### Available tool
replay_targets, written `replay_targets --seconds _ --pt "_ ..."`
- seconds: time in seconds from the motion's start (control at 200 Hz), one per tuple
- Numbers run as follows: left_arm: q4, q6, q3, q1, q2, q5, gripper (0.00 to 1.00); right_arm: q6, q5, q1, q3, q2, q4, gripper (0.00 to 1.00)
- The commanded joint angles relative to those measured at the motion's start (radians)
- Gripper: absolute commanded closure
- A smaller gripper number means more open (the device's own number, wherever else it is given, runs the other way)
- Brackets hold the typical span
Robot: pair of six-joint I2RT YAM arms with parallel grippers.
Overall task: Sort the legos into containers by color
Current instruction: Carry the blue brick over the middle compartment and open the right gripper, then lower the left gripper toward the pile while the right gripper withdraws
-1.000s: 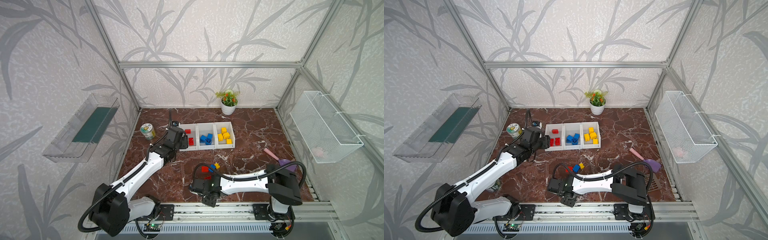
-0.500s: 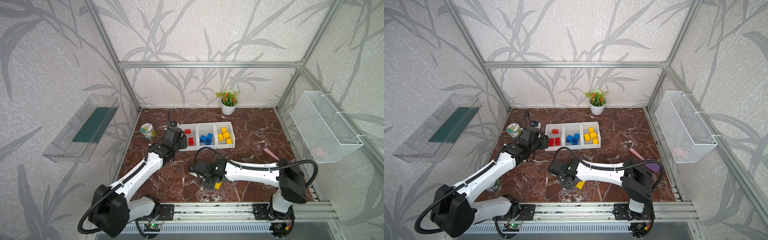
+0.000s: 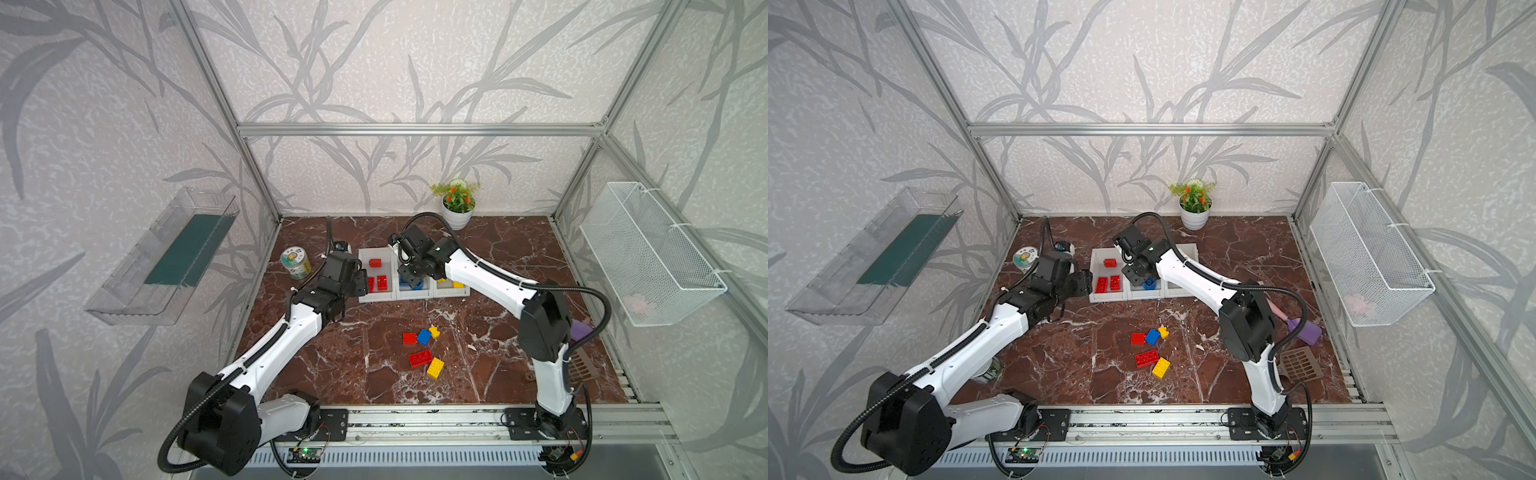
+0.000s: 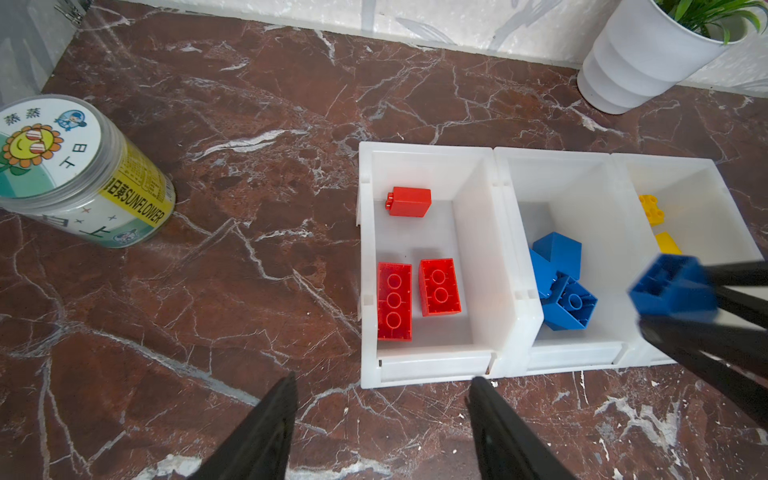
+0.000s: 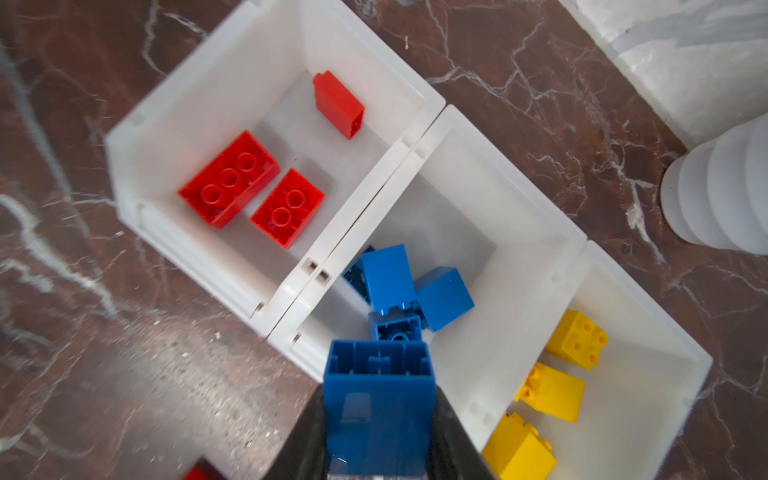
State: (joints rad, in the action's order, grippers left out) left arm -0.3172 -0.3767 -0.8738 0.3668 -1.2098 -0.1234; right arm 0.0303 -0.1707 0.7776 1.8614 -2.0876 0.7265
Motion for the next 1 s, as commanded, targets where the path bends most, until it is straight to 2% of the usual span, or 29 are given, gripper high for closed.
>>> replay_targets --seconds 0.0,0.115,0.185,0.32,0.385,0.815,0.9,0.995 --pt "-0.003 -0.018 0.028 -0.006 0.027 0.042 0.32 -0.038 -0.023 -0.023 0.081 -0.065 0.048 0.72" --pt "-0.001 -0.034 0.056 -0.006 0.034 0.056 0.32 -0.072 -0.026 -0.047 0.155 -0.123 0.074 0.71" --pt "0.008 -0.040 0.074 -0.005 0.042 0.061 0.32 -0.081 -0.017 -0.057 0.181 -0.140 0.080 0.67" --pt "0.024 -0.050 0.097 -0.005 0.047 0.088 0.32 -0.086 -0.003 -0.061 0.201 -0.147 0.085 0.42" --pt "0.026 -0.057 0.101 -0.006 0.047 0.090 0.32 -0.091 0.001 -0.061 0.198 -0.140 0.081 0.36" --pt "0.026 -0.052 0.107 -0.005 0.052 0.118 0.31 -0.123 0.004 -0.061 0.082 -0.027 0.030 0.34" --pt "0.063 0.024 0.117 -0.004 0.053 0.217 0.31 -0.136 0.005 -0.061 0.042 0.017 0.007 0.34" --pt "0.069 0.035 0.120 0.000 0.051 0.283 0.30 -0.147 0.001 -0.061 -0.019 0.084 -0.018 0.34"
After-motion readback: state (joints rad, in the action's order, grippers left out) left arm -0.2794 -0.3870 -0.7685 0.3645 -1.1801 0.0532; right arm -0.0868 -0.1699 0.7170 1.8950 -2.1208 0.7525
